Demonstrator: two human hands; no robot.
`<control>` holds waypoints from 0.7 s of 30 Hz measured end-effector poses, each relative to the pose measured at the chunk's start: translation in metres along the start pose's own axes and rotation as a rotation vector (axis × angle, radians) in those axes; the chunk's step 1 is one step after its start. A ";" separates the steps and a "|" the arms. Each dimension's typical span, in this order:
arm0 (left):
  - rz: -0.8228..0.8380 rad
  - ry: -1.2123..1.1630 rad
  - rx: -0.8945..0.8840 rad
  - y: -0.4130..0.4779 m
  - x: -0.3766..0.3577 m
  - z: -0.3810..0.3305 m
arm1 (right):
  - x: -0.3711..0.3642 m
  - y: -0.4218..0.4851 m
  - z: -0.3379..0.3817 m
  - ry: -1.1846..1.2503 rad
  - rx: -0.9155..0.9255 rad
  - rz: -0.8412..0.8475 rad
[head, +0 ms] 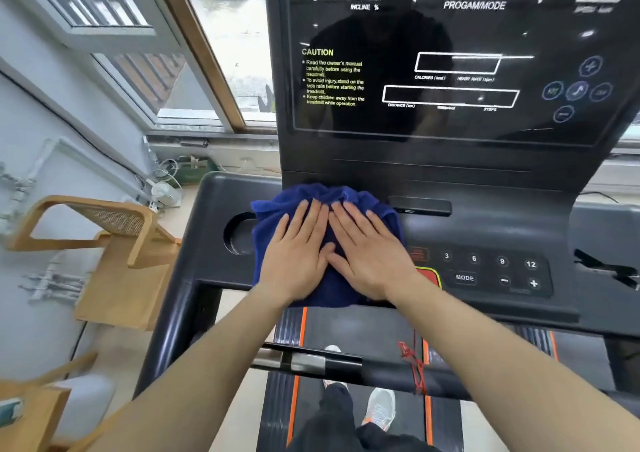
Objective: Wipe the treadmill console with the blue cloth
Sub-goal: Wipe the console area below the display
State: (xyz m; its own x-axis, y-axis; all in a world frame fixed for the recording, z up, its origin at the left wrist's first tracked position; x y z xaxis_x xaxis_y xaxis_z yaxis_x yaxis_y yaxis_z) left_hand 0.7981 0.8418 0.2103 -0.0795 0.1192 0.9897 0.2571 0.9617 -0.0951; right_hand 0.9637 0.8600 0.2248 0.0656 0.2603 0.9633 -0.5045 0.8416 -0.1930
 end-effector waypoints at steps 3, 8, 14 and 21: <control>0.024 0.006 -0.003 0.011 0.001 -0.011 | 0.002 -0.005 -0.009 0.029 -0.064 0.003; 0.026 0.040 -0.131 -0.032 -0.011 -0.043 | -0.026 -0.070 0.005 0.021 -0.123 -0.052; 0.058 0.020 -0.102 -0.029 -0.014 -0.081 | -0.016 -0.084 -0.038 -0.016 -0.098 -0.096; 0.111 -0.027 -0.264 0.028 -0.013 -0.186 | -0.010 -0.133 -0.132 -0.021 -0.435 -0.083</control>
State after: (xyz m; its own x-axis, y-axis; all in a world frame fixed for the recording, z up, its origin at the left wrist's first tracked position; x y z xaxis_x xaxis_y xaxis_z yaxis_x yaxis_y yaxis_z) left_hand 0.9855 0.8209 0.2143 -0.0621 0.2300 0.9712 0.5070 0.8455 -0.1678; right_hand 1.1441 0.8081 0.2166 0.0712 0.1780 0.9815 -0.0884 0.9812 -0.1715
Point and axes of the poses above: each hand's wrist, its own y-axis towards the middle knuckle, its own x-axis out of the back of the hand, z = x × y, the point moved 2 cm from there along y, towards the middle knuckle, and after that the axes turned 4 degrees about -x, right-handed, at the moved point
